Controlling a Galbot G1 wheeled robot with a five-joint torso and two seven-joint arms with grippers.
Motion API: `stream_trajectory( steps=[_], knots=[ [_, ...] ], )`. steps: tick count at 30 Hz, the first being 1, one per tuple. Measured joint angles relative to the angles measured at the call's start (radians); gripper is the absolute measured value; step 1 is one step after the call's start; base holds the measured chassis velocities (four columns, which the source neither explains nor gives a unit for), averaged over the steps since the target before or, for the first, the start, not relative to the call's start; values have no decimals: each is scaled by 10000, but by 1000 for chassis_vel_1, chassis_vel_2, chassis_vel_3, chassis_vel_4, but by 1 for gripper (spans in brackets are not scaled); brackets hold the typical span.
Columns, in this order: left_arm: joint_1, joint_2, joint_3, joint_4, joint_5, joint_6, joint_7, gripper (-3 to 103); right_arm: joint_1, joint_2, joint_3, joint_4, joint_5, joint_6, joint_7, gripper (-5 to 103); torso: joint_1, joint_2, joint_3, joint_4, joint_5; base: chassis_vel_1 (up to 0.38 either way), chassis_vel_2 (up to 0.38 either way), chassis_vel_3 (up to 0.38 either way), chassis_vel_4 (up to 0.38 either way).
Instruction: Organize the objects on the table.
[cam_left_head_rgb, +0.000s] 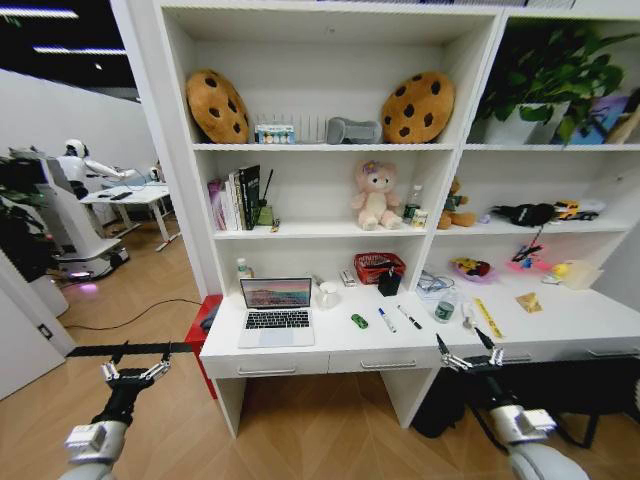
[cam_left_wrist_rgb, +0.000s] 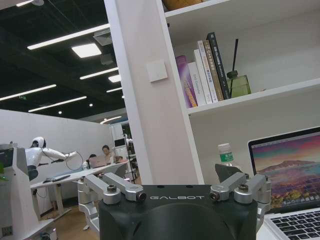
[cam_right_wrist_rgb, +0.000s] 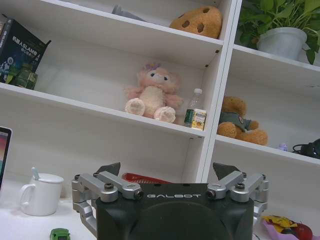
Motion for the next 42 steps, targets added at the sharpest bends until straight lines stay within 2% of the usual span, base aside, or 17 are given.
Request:
stream_trajectory(
  steps=[22,23,27,34,42],
  knots=[
    [19,-46,-29,-23,7,-27,2,99,-20,11,38,26,105,-49,-25,100,0,0,0,4,0,-109,114,121,-120],
    [27,-47,-28,-28,8,-27,1,99,-19,8,38,26,107,-53,-25,100,0,0,0,-2,-1,-152,137,160,-121],
    [62,-40,-36,-40,7,-27,2,99,-18,4,39,26,109,-56,-25,100,1,0,0,-2,-1,-161,129,157,-143],
    [83,-19,-85,-43,-9,-44,-2,99,-20,22,38,18,107,-56,-25,100,1,-1,1,5,1,-131,143,141,-142],
    [126,-36,-70,-58,13,-47,-10,99,-54,88,33,34,37,-60,6,100,0,0,0,-2,1,-138,128,116,-136]
  ],
)
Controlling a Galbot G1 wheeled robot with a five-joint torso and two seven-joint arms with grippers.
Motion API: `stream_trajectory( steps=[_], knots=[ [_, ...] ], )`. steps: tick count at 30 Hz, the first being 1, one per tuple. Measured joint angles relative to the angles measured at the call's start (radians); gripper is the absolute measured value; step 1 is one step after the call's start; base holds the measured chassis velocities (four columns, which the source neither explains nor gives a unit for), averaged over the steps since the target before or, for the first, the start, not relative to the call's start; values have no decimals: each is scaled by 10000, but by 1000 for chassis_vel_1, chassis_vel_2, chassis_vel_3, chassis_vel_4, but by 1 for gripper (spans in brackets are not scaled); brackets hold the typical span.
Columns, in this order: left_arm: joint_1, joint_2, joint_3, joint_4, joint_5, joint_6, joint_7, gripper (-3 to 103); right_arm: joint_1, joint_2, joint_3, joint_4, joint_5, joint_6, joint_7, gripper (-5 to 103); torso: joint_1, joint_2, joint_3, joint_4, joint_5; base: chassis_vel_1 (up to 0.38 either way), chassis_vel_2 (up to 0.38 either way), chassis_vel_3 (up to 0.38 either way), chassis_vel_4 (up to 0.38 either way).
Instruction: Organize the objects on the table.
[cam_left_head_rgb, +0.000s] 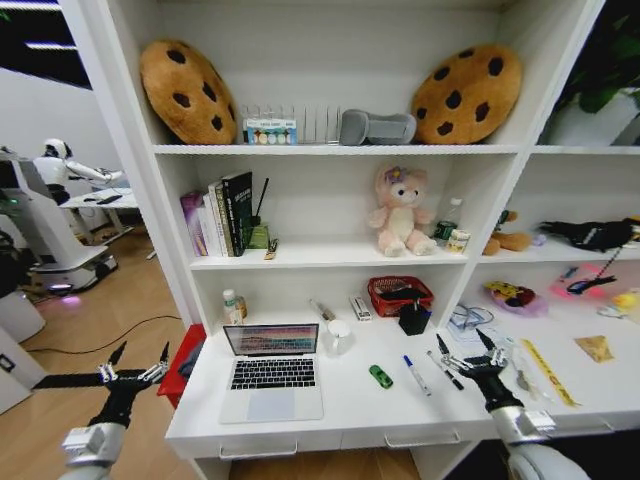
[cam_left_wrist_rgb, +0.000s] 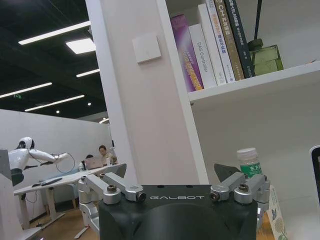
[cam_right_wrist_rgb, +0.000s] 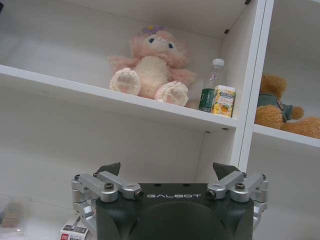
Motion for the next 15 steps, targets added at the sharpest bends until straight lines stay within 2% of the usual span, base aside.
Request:
stream_trajectory(
  steps=[5,6,9,15],
  knots=[
    [-17,7,2,-5,0,0,-42,99,-11,12,3,2,-114,-5,99,100,-1,0,-1,3,-3,-136,145,148,-136],
    [-21,8,2,-24,5,22,-102,96,11,22,3,3,-133,-1,199,100,1,-1,1,5,-3,-105,144,105,-113],
    [-29,3,2,-55,39,66,-158,100,31,31,0,2,-153,2,259,100,0,-1,1,5,2,-99,135,115,-118],
    [-35,-6,2,-85,145,140,-240,100,38,35,-2,4,-243,5,293,100,6,-3,1,1,-4,-64,40,29,-55]
  ],
)
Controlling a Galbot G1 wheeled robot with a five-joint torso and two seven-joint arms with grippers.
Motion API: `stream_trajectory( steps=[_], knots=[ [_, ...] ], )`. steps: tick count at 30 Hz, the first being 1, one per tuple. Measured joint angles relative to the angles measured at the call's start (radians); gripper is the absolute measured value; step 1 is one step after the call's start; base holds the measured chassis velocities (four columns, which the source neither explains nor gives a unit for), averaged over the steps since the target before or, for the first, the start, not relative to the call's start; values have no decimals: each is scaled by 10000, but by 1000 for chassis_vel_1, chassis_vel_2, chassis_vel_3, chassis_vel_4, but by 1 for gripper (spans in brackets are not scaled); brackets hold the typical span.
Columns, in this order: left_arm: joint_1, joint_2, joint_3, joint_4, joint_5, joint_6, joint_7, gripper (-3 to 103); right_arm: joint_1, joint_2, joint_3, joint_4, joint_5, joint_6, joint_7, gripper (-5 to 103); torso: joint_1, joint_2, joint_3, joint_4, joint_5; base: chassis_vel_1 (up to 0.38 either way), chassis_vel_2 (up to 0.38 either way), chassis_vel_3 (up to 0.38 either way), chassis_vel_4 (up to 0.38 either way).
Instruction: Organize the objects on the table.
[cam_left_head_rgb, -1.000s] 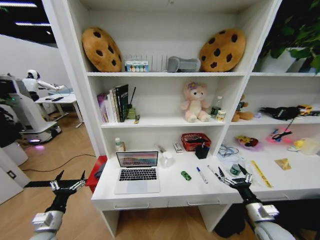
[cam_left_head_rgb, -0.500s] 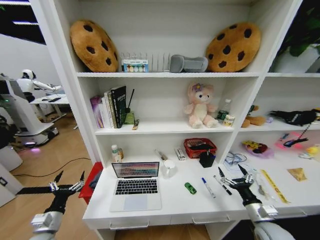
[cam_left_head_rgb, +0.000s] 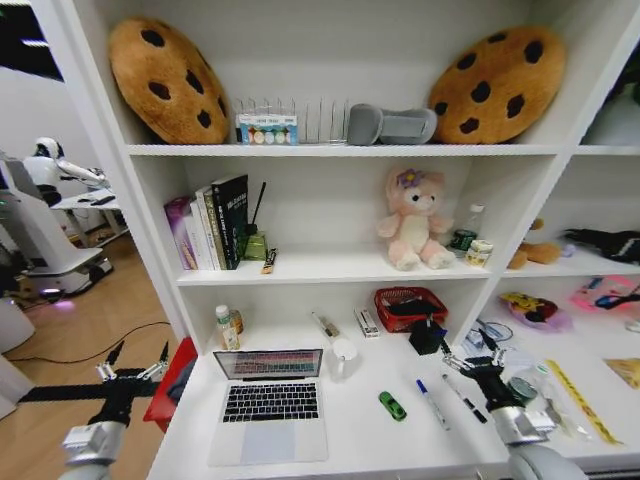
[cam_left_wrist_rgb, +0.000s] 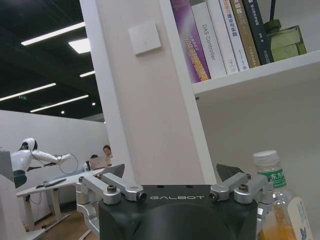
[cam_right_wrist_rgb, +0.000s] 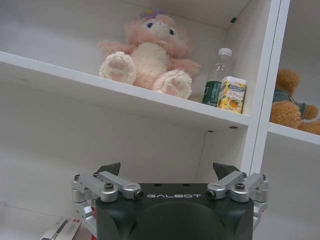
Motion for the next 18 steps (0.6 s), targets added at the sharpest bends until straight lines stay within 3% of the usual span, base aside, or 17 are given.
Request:
stream_trajectory(
  steps=[2,4,7,8,12,18],
  knots=[
    [-2,0,-1,-15,45,25,-38,101,-7,-1,-6,0,-42,2,4,100,0,0,0,0,3,0,0,0,0],
    [-13,17,-2,-24,45,21,-42,96,1,-2,-7,0,-69,3,16,100,-5,1,-1,1,3,0,0,0,0],
    [1,111,-22,-111,127,-74,11,80,-3,72,-30,-49,-118,27,36,100,-11,4,-3,2,2,0,0,0,0],
    [1,111,-22,-111,127,-74,11,80,-3,72,-30,-49,-118,27,36,100,-11,4,-3,2,2,0,0,0,0],
    [166,373,-104,-431,-77,31,122,58,-38,177,-43,-75,-161,68,36,100,-9,3,-2,3,3,0,0,0,0],
    [146,938,-144,-629,-307,217,136,42,-103,292,-40,-83,-213,139,35,100,-8,3,-2,1,2,0,0,0,0]
  ],
)
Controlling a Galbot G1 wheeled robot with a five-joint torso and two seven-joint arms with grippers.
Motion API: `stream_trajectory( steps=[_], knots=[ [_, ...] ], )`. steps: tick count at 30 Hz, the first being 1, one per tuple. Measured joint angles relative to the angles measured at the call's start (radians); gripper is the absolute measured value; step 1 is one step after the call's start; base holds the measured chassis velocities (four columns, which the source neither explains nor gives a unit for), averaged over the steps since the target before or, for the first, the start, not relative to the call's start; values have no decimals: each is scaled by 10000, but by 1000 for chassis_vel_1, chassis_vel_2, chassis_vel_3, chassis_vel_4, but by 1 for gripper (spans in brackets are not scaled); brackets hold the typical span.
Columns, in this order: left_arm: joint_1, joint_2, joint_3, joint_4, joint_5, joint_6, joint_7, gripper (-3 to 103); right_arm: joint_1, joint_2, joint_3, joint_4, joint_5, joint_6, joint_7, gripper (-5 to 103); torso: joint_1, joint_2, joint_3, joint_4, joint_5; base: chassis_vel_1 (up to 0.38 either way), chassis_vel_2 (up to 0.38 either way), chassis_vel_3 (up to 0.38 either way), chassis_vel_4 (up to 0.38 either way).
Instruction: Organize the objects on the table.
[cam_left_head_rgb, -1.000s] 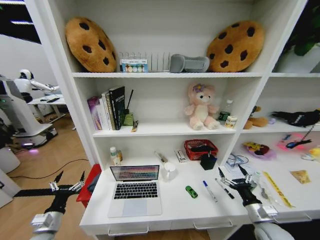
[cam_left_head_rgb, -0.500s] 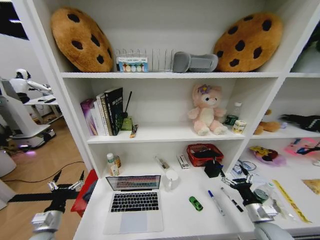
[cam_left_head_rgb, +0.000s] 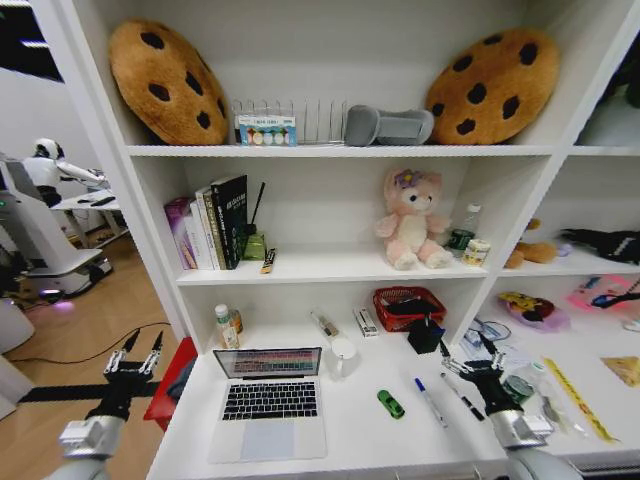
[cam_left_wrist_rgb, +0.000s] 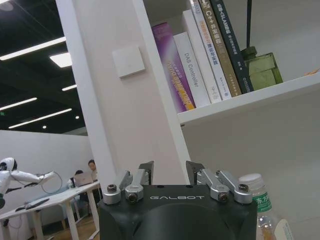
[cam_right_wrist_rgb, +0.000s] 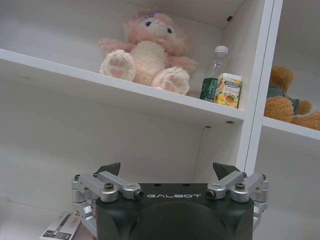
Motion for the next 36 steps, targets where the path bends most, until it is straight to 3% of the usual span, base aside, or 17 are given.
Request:
stream_trajectory(
  steps=[2,3,5,9,11,12,14,20,25,26,30,31,33,34,36],
  knots=[
    [103,479,13,-135,-138,97,57,31,-56,64,29,-29,-30,69,0,100,0,0,0,2,0,0,0,0,0],
    [103,479,13,-135,-138,97,57,31,-56,64,29,-29,-30,69,0,100,0,0,0,2,0,0,0,0,0],
    [258,1270,122,-277,-205,142,146,20,-175,166,48,-72,-107,167,0,100,0,0,0,3,0,0,0,0,0],
    [330,2033,228,-386,-229,167,157,10,-227,286,52,-118,-183,268,-14,100,0,0,0,-2,0,0,0,0,0],
    [348,2850,352,-517,-330,239,154,2,-246,409,52,-178,-211,331,-24,100,1,0,1,-1,1,0,0,0,0],
    [348,2850,352,-517,-330,239,154,2,-246,409,52,-178,-211,331,-24,100,1,0,1,-1,1,0,0,0,0],
    [277,3592,501,-696,-472,350,141,0,-231,447,45,-263,-253,377,-26,100,1,0,1,1,0,0,0,0,0],
    [306,4788,673,-1098,-823,523,134,0,-138,457,4,-334,-257,380,-26,100,1,-1,1,4,0,0,0,0,0],
    [175,6522,1114,-1263,-1050,596,116,0,-81,438,-80,-405,-292,388,-26,100,2,-1,1,-2,2,0,0,0,0],
    [175,6522,1114,-1263,-1050,596,116,0,-81,438,-80,-405,-292,388,-26,100,2,-1,1,-2,2,0,0,0,0],
    [-632,7678,2120,-1223,-1585,802,48,0,-73,395,-111,-463,-292,451,-25,100,2,-2,1,3,2,0,0,0,0],
    [-632,7678,2120,-1223,-1585,802,48,0,-73,395,-111,-463,-292,451,-25,100,2,-2,1,3,2,0,0,0,0],
    [-1124,8486,2888,-1105,-1840,872,20,0,-43,330,-168,-509,-293,501,-24,100,2,-2,1,-3,-1,0,0,0,0],
    [-1124,8486,2888,-1105,-1840,872,20,0,-43,330,-168,-509,-293,501,-24,100,2,-2,1,-3,-1,0,0,0,0],
    [-1259,9260,3354,-1171,-2073,944,19,0,-9,328,-198,-544,-290,533,-25,100,3,-3,2,2,3,0,0,0,0]
  ],
)
